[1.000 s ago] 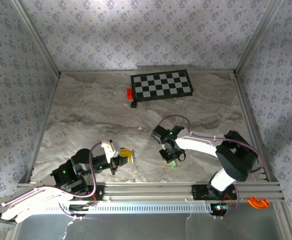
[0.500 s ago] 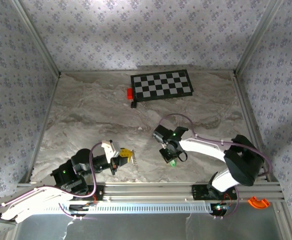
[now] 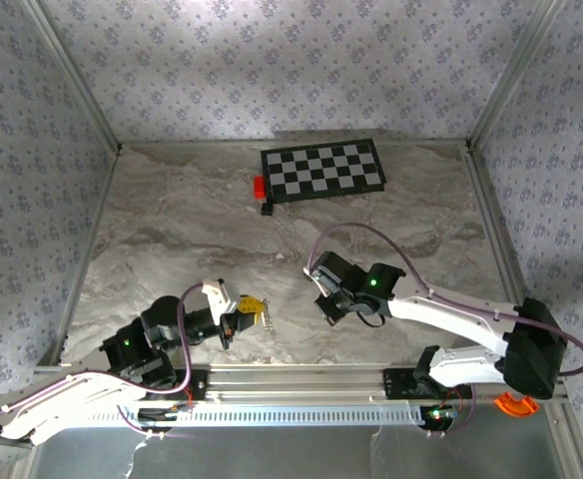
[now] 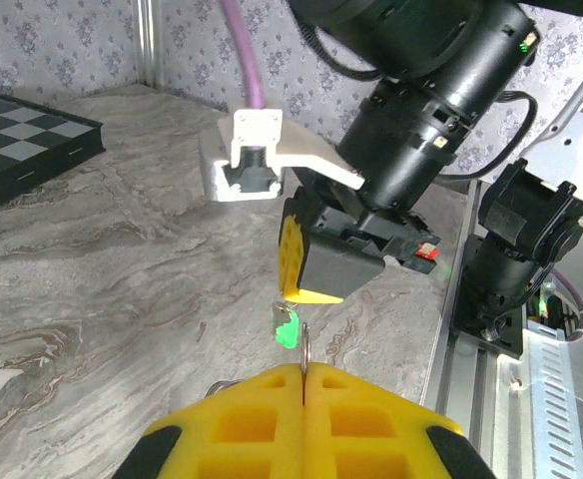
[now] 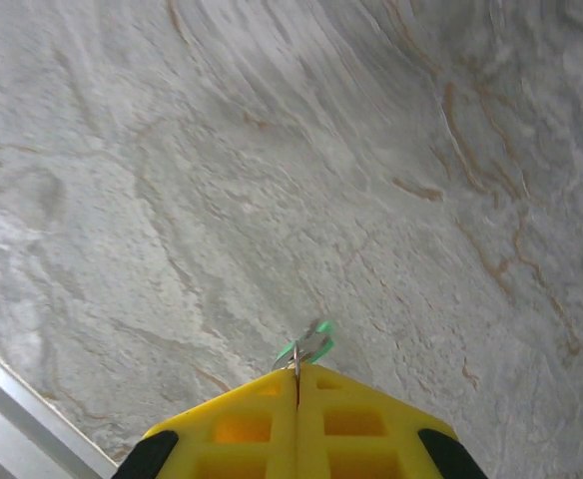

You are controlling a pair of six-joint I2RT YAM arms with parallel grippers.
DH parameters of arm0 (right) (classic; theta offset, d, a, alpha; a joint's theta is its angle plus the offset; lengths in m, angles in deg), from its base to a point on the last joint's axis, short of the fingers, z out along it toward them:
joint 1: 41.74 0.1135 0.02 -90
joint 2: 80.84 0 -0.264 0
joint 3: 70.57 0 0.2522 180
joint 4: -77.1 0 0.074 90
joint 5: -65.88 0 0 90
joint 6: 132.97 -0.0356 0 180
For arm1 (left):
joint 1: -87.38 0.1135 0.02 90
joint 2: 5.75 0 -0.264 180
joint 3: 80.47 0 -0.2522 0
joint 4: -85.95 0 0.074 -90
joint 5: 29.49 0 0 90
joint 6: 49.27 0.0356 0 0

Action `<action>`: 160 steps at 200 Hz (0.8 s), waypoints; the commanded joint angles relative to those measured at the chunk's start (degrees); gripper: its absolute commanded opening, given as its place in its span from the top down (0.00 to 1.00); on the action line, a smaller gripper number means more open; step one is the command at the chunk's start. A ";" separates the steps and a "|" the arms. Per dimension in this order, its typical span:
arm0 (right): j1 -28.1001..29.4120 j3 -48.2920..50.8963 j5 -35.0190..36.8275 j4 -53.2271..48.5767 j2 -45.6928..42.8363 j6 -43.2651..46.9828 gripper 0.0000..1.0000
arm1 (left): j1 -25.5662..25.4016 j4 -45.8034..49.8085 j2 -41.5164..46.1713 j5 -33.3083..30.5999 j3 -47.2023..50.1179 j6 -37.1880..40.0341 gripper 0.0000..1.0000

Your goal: Put the keys on the keyring

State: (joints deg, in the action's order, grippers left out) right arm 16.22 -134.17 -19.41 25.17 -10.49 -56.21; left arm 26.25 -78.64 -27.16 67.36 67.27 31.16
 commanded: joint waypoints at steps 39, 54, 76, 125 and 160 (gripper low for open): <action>1.51 1.04 -3.76 2.37 -7.92 4.75 1.00 | 0.21 -0.51 1.46 0.14 -4.66 -0.46 1.00; 1.96 0.94 -4.70 2.94 -9.67 5.38 1.00 | 0.21 -0.28 1.37 0.21 -5.03 -0.37 1.00; 2.42 0.39 -4.71 2.64 -11.73 6.45 1.00 | 0.21 0.18 1.11 0.44 -5.97 -0.25 1.00; 2.68 -2.83 -8.31 1.17 -13.99 11.29 1.00 | 0.20 1.21 1.54 0.93 -7.07 0.28 1.00; 3.09 -4.01 -15.72 0.69 -16.31 13.57 1.00 | 0.14 3.37 0.25 1.52 -9.22 0.86 1.00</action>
State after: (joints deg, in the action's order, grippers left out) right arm 18.86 -135.66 -28.48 27.44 -24.54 -46.02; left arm 26.25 -75.34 -26.53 67.40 61.57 31.23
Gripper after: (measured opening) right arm 0.051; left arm 0.047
